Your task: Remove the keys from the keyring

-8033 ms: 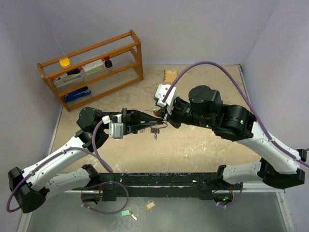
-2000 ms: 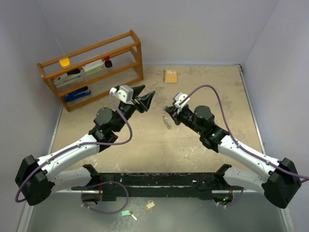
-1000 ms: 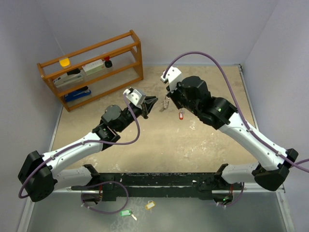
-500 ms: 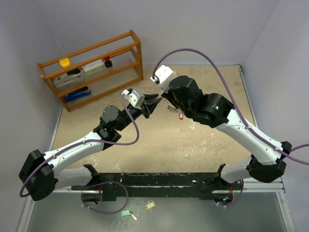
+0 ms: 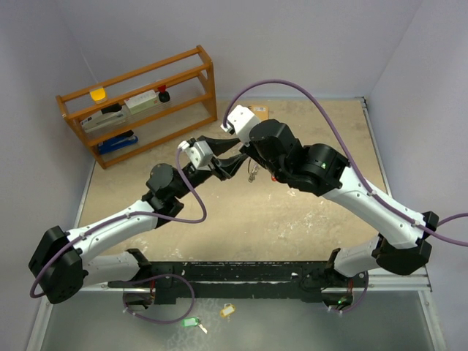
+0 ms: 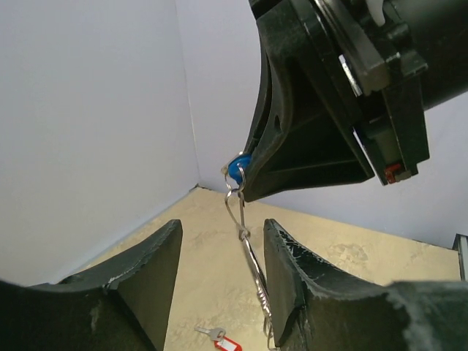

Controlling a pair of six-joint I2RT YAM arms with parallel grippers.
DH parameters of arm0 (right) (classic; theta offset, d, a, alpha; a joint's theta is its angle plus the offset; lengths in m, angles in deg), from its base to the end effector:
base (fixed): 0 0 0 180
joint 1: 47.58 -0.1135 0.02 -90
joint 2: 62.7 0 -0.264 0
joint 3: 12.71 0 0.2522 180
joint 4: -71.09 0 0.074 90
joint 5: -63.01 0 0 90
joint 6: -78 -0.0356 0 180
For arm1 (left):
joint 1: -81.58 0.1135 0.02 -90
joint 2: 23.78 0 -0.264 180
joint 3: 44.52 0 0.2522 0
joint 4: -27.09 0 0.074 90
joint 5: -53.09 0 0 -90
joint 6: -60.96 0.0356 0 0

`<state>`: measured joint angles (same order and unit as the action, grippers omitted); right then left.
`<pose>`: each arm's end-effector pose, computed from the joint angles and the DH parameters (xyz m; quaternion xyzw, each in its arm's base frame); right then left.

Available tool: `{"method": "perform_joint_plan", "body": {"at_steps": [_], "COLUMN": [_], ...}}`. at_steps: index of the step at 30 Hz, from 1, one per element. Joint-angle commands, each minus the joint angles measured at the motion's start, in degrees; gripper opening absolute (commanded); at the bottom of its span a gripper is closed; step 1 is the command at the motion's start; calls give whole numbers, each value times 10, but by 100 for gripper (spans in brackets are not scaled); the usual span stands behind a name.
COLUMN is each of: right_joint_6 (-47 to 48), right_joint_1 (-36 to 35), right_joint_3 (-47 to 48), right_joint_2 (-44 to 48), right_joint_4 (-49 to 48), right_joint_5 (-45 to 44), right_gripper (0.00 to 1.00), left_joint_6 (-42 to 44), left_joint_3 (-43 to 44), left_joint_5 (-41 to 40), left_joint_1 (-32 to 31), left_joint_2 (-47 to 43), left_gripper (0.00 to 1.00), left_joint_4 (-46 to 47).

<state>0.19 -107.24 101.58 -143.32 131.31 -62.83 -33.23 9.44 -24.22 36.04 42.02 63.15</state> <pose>0.1589 0.2302 0.4678 -0.3438 0.7503 -0.0382 0.5634 0.1750 -0.1895 0.3472 0.2774 0.4722 -0.4054 0.7320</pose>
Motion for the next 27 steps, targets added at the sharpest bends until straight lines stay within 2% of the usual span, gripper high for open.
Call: {"method": "perform_joint_plan", "body": {"at_steps": [1, 16, 20, 27], "right_joint_6": [14, 5, 2, 0], "right_joint_1": [-6, -22, -23, -27], "right_joint_3": [37, 41, 39, 39], "right_joint_2": [-1, -17, -18, -23], "right_joint_4": [7, 6, 7, 7], "right_joint_5": [-41, -50, -44, -43], "right_gripper": [0, 0, 0, 0], "left_joint_6": [5, 13, 16, 10], "left_joint_3": [-11, -42, -57, -57], "left_joint_5": [9, -55, -79, -75], "left_joint_1": [-1, -3, -2, -7], "left_joint_2": [7, 31, 41, 71], "left_gripper": [47, 60, 61, 62], "left_joint_4": [60, 145, 185, 214]}}
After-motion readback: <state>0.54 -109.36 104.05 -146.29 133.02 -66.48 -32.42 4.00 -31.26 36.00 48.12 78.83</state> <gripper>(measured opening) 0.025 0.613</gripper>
